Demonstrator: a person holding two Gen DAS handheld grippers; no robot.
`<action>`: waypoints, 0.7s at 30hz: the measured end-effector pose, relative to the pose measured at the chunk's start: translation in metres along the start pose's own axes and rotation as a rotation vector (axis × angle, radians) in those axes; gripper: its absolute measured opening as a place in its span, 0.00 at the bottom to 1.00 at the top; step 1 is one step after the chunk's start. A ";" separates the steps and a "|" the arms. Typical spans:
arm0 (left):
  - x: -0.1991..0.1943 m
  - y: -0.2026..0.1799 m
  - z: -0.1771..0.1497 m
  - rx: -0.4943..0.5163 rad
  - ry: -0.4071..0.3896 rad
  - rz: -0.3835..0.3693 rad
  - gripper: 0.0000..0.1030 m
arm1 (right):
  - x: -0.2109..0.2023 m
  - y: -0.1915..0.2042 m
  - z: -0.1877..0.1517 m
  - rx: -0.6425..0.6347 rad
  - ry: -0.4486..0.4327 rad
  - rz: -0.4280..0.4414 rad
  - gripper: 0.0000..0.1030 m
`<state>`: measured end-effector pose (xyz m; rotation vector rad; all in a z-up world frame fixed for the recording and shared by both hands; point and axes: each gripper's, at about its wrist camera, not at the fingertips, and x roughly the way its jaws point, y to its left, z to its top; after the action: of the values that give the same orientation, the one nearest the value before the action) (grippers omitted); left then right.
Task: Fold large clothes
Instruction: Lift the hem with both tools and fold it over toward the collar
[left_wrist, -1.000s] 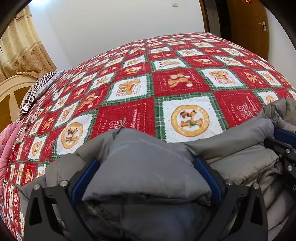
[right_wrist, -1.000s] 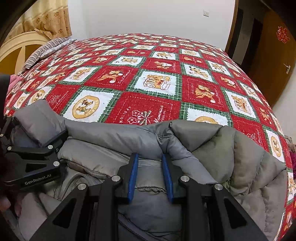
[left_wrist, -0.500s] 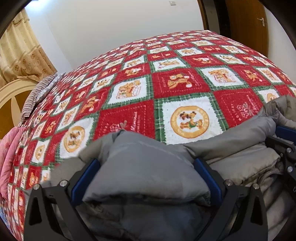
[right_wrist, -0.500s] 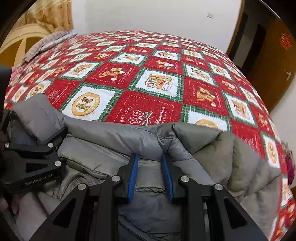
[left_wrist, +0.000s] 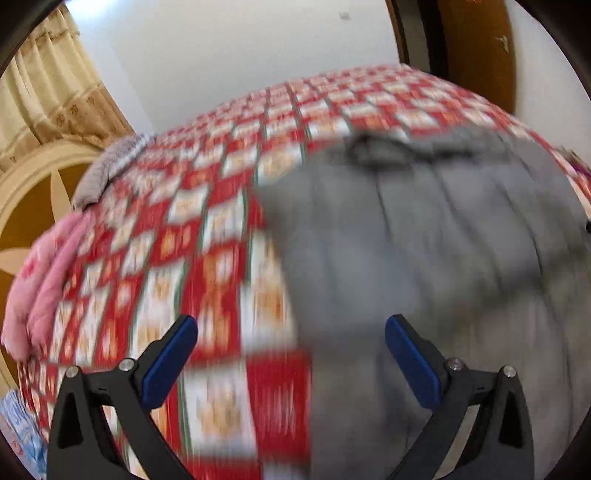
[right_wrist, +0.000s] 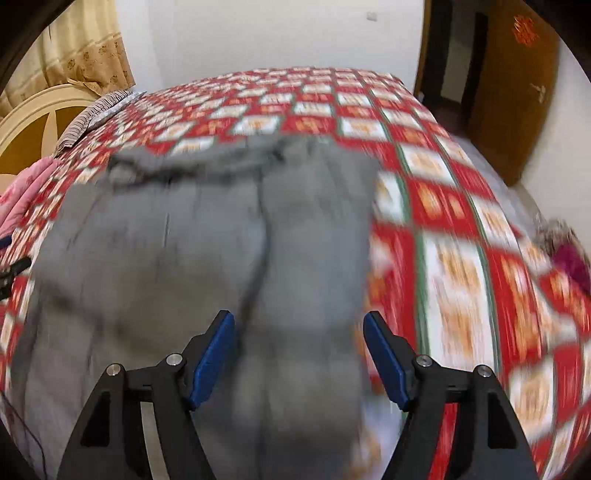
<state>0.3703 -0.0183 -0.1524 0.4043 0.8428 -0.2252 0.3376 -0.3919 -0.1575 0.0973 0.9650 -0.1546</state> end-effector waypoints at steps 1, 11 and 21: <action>-0.006 0.002 -0.025 -0.004 0.026 -0.010 1.00 | -0.006 -0.004 -0.018 0.006 0.009 0.003 0.70; -0.041 -0.001 -0.138 -0.129 0.063 -0.055 1.00 | -0.065 -0.028 -0.148 0.162 -0.026 0.030 0.70; -0.076 -0.013 -0.180 -0.129 0.030 -0.145 1.00 | -0.102 -0.020 -0.220 0.183 -0.050 0.085 0.70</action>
<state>0.1945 0.0506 -0.2051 0.2269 0.9124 -0.2977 0.0988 -0.3690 -0.1984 0.3004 0.8938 -0.1664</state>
